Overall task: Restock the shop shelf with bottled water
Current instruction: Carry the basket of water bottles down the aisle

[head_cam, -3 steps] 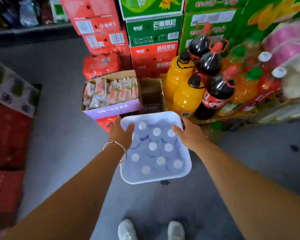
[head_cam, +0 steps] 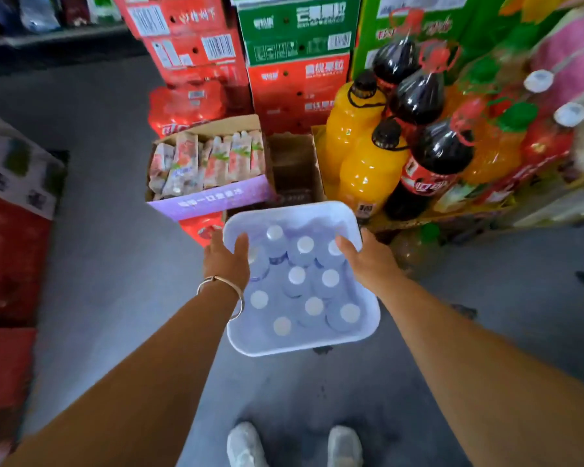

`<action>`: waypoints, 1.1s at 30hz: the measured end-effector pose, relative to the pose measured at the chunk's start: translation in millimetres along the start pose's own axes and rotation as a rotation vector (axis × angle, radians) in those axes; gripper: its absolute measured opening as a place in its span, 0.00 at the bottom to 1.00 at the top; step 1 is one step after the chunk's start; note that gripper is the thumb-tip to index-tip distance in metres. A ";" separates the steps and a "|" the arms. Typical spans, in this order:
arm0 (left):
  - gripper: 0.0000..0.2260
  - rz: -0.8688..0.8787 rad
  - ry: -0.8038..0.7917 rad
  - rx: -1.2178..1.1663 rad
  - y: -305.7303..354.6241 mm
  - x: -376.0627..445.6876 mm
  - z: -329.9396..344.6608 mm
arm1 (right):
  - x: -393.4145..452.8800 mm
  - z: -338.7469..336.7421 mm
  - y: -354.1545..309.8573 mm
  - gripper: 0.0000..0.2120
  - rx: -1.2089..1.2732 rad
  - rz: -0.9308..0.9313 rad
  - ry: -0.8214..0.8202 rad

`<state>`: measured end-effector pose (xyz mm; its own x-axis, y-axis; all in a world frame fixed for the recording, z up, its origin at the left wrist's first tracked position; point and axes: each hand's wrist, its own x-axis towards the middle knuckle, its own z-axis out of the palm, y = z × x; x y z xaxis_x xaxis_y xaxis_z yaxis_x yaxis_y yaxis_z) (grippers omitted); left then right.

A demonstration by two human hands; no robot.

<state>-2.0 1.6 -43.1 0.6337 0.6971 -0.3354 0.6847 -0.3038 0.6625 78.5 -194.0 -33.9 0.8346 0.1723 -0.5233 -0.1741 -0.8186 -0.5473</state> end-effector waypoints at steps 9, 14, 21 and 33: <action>0.22 -0.131 -0.102 0.512 -33.9 26.6 31.3 | 45.6 35.4 27.9 0.27 0.004 0.167 0.037; 0.22 -0.182 -0.123 0.466 -29.8 24.8 30.5 | 54.1 33.9 24.3 0.26 -0.012 0.225 0.000; 0.32 -0.508 -0.039 -0.182 -35.8 23.0 29.5 | 47.5 34.9 20.4 0.36 0.211 0.413 0.040; 0.34 -0.606 -0.013 -0.371 -0.1 -23.2 -56.4 | -26.8 -14.3 -38.9 0.36 0.203 0.362 0.039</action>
<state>-37.1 22.1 2.3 0.1858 0.6648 -0.7235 0.7515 0.3782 0.5405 70.4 -174.6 10.8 0.7188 -0.1311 -0.6827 -0.5566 -0.6970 -0.4521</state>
